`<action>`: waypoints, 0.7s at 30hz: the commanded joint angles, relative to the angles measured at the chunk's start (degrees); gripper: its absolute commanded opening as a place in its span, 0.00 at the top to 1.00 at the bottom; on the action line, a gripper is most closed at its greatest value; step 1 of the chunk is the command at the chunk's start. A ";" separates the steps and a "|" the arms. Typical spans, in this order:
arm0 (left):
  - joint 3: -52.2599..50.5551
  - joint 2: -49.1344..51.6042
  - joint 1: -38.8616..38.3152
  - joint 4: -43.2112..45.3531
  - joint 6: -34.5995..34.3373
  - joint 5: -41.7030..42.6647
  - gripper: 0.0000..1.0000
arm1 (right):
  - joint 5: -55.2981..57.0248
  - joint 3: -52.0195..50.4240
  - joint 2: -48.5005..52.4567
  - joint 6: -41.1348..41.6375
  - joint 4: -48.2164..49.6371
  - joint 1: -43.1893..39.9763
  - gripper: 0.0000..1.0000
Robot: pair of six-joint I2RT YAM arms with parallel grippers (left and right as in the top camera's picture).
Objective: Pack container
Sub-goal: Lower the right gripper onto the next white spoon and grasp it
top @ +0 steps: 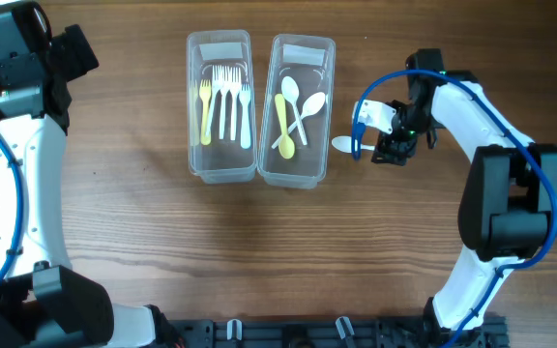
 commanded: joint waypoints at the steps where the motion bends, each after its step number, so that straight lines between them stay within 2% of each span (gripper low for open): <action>1: 0.55 -0.15 0.07 0.13 -0.52 -0.04 0.00 | -2.67 -0.44 0.83 0.26 0.59 0.15 0.22; 10: 0.55 -0.15 0.07 0.13 -0.52 -0.04 0.00 | -3.56 -0.44 6.29 0.37 1.20 0.22 0.25; 11: 0.55 -0.15 0.07 0.13 -0.52 -0.04 0.00 | -3.54 -0.44 6.34 1.27 1.29 0.20 0.28; 13: 0.55 -0.15 0.07 0.13 -0.52 -0.04 0.00 | -3.50 -0.44 6.34 3.89 2.60 0.20 0.47; 15: 0.55 -0.15 0.07 0.13 -0.52 -0.04 0.00 | -3.50 -0.44 6.34 4.81 2.86 0.20 0.80; 17: 0.55 -0.15 0.07 0.13 -0.52 -0.04 0.00 | -3.50 -0.44 6.34 4.81 2.47 0.20 0.83; 21: 0.55 -0.15 0.07 0.13 -0.52 -0.04 0.00 | -3.52 -0.44 6.34 4.81 0.79 0.20 0.82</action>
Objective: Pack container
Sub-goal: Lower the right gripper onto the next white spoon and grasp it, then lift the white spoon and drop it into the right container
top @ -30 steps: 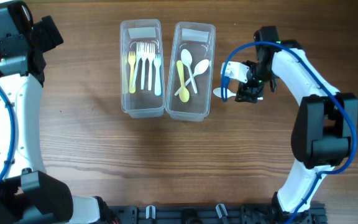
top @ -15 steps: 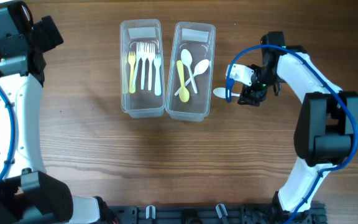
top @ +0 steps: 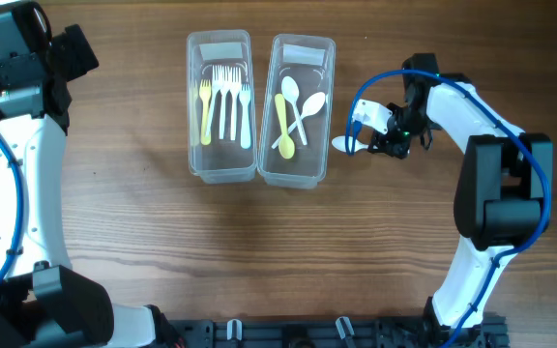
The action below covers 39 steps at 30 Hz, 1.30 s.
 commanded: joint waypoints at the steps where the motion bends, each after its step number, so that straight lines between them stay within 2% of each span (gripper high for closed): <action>1: 0.55 -0.15 0.07 0.13 -0.52 -0.04 0.00 | -0.72 -0.50 2.36 0.85 -1.64 0.26 0.83; 3: 0.55 -0.15 0.07 0.13 -0.52 -0.04 0.00 | -0.72 -0.50 2.36 0.87 -2.43 0.26 0.96; 9: 0.55 -0.15 0.07 0.13 -0.52 -0.04 0.00 | -0.74 -0.50 2.34 2.84 -3.69 0.31 0.96; 17: 0.55 -0.15 0.07 0.13 -0.52 -0.04 0.00 | -0.20 7.13 -3.06 20.50 -3.80 0.39 0.96; 22: 0.55 -0.15 0.07 0.13 -0.52 -0.04 0.00 | -0.24 10.01 -10.54 24.52 -2.71 0.52 0.96; 24: 0.55 -0.15 0.07 0.13 -0.52 -0.04 0.00 | -0.26 10.03 -13.70 29.53 0.42 1.42 0.96; 27: 0.55 -0.15 0.07 0.13 -0.52 -0.04 0.00 | -0.31 10.03 -16.39 42.75 8.90 5.20 0.96; 30: 0.55 -0.15 0.07 0.13 -0.52 -0.04 0.00 | -0.28 10.03 -16.41 62.62 18.93 11.23 0.96; 33: 0.55 -0.15 0.07 0.13 -0.52 -0.04 0.00 | 0.39 10.03 -16.41 74.82 26.21 15.56 0.96; 36: 0.55 -0.15 0.07 0.13 -0.52 -0.04 0.00 | 8.74 9.62 -16.39 83.84 26.12 17.92 0.96; 39: 0.55 -0.15 0.07 0.13 -0.52 -0.04 0.00 | 10.60 8.46 -16.35 85.24 25.83 18.25 0.96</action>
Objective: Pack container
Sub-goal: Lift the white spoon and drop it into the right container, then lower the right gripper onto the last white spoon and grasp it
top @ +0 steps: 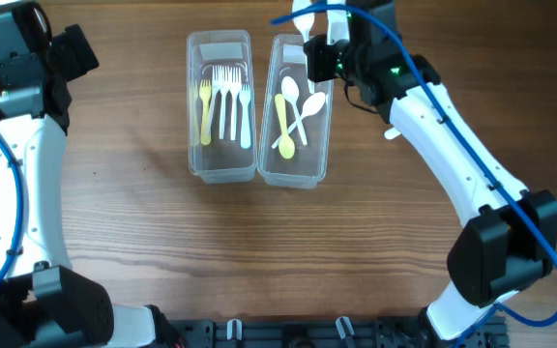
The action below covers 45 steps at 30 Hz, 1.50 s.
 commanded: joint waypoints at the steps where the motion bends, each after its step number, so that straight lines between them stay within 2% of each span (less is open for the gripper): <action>1: 0.55 -0.15 0.07 0.13 -0.52 -0.04 0.00 | 3.85 -0.87 -1.33 4.76 -0.74 0.11 0.96; 3: 0.55 -0.15 0.07 0.13 -0.52 -0.04 0.00 | 3.85 -0.87 -1.31 4.76 -0.98 0.11 0.94; 4: 0.55 -0.15 0.07 0.13 -0.52 -0.04 0.00 | 3.85 -0.87 -1.31 4.76 -0.98 0.11 0.83; 5: 0.55 -0.15 0.07 0.13 -0.52 -0.04 0.00 | 3.82 -0.87 -1.31 4.79 -1.03 0.11 0.63; 6: 0.55 -0.15 0.07 0.13 -0.52 -0.04 0.00 | 3.78 -0.87 -1.31 4.81 -1.27 0.13 0.30; 7: 0.55 -0.15 0.07 0.13 -0.52 -0.04 0.00 | 3.80 -0.87 -1.31 4.76 -1.42 0.11 0.24; 10: 0.55 -0.15 0.07 0.13 -0.52 -0.04 0.00 | 6.14 -0.85 -1.31 4.33 -0.39 0.02 0.23; 12: 0.55 -0.15 0.07 0.13 -0.52 -0.04 0.00 | 24.26 -0.70 -2.51 4.63 -0.55 -1.57 0.40; 14: 0.55 -0.15 0.07 0.13 -0.52 -0.04 0.00 | 30.40 -0.70 -3.34 6.58 -2.47 -3.17 0.44; 16: 0.55 -0.15 0.07 0.13 -0.52 -0.04 0.00 | 36.17 -0.70 -4.07 13.44 -6.99 -5.29 0.49; 17: 0.55 -0.15 0.07 0.13 -0.52 -0.04 0.00 | 36.54 -0.70 -4.07 17.14 -9.57 -6.93 0.48; 18: 0.55 -0.15 0.07 0.13 -0.52 -0.04 0.00 | 35.65 -0.76 -4.04 21.22 -11.85 -8.79 0.32; 21: 0.55 -0.15 0.07 0.13 -0.52 -0.04 0.00 | 33.51 -0.87 -4.02 28.06 -13.68 -11.98 0.27; 23: 0.55 -0.15 0.07 0.13 -0.52 -0.04 0.00 | 32.24 -0.87 -4.02 28.30 -13.60 -12.85 0.18; 24: 0.55 -0.15 0.07 0.13 -0.52 -0.04 0.01 | 32.22 -0.87 -4.02 26.95 -14.12 -13.22 0.04; 25: 0.55 -0.15 0.07 0.13 -0.52 -0.04 0.00 | 32.13 -0.87 -4.02 23.89 -15.30 -13.49 0.00; 28: 0.55 -0.15 0.07 0.13 -0.52 -0.04 0.00 | 31.01 -0.87 -3.72 25.35 -16.59 -13.51 0.00; 32: 0.55 -0.15 0.07 0.13 -0.52 -0.04 0.00 | 33.33 -0.87 -3.41 52.78 -23.41 -13.97 0.00; 33: 0.55 -0.15 0.07 0.13 -0.52 -0.04 0.00 | 32.79 -0.87 -3.19 55.82 -24.09 -14.51 0.00; 39: 0.55 -0.15 0.07 0.13 -0.52 -0.04 0.00 | 19.67 -0.87 4.74 59.87 -25.16 -21.20 0.00; 45: 0.55 -0.15 0.07 0.13 -0.52 -0.04 0.00 | 15.50 -0.87 11.43 59.87 -24.98 -22.18 0.01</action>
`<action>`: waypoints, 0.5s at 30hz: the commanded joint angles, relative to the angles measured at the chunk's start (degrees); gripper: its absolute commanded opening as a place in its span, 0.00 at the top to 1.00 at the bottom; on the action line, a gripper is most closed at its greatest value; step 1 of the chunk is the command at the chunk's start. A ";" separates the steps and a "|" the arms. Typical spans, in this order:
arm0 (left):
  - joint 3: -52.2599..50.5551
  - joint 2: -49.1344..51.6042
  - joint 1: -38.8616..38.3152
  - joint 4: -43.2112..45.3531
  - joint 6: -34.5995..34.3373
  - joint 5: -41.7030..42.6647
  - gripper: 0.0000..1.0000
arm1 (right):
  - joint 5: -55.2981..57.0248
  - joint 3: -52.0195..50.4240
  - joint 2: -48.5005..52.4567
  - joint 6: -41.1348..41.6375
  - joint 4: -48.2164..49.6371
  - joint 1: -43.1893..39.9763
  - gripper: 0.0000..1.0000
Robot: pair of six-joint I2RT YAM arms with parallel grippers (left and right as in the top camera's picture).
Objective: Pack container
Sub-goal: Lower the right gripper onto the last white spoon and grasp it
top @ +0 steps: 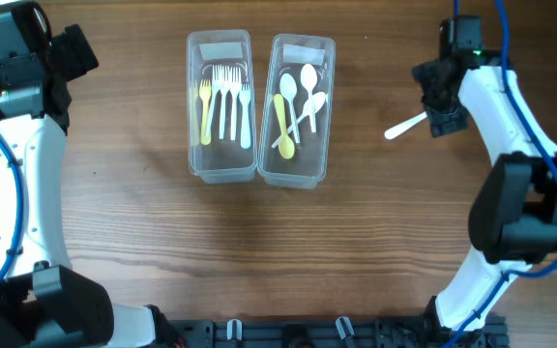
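Note:
Two clear containers stand side by side at the back of the table. The left container [193, 145] holds several forks. The right container [328, 116] holds a yellow spoon and three white spoons [307, 82]. A white utensil [404, 126] lies on the table to the right. My right gripper [443, 118] hangs over its right end with nothing in it; its fingers are hard to make out from above. My left gripper [73, 50] is raised at the far left, away from everything.
The wood table [259, 251] carries nothing else. A black rail [337, 333] runs along the front edge. The left arm [22, 164] stands along the left side, the right arm [511, 193] along the right.
My right gripper was over the back of the right container with a white spoon. That spoon now lies in the container, and the gripper has moved right to the white utensil on the table.
My right gripper was shut on a white spoon on the table right of the containers, and again a moment later. Then it held the spoon over the right container's back end. Now the spoon lies among the others and the gripper is back at the right. The left arm never moved.

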 commanded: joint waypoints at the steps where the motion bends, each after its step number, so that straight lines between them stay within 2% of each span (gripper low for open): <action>1: 0.55 -0.15 0.07 0.11 -0.52 -0.04 0.00 | -2.93 -0.15 2.05 1.31 0.07 0.31 0.01; 8: 0.55 -0.15 0.07 0.11 -0.52 -0.04 0.00 | -5.90 -0.15 7.67 1.29 -1.51 0.31 0.04; 15: 0.55 -0.15 0.07 0.11 -0.52 -0.04 0.00 | -6.05 -0.15 8.76 -0.17 -1.42 -0.33 0.10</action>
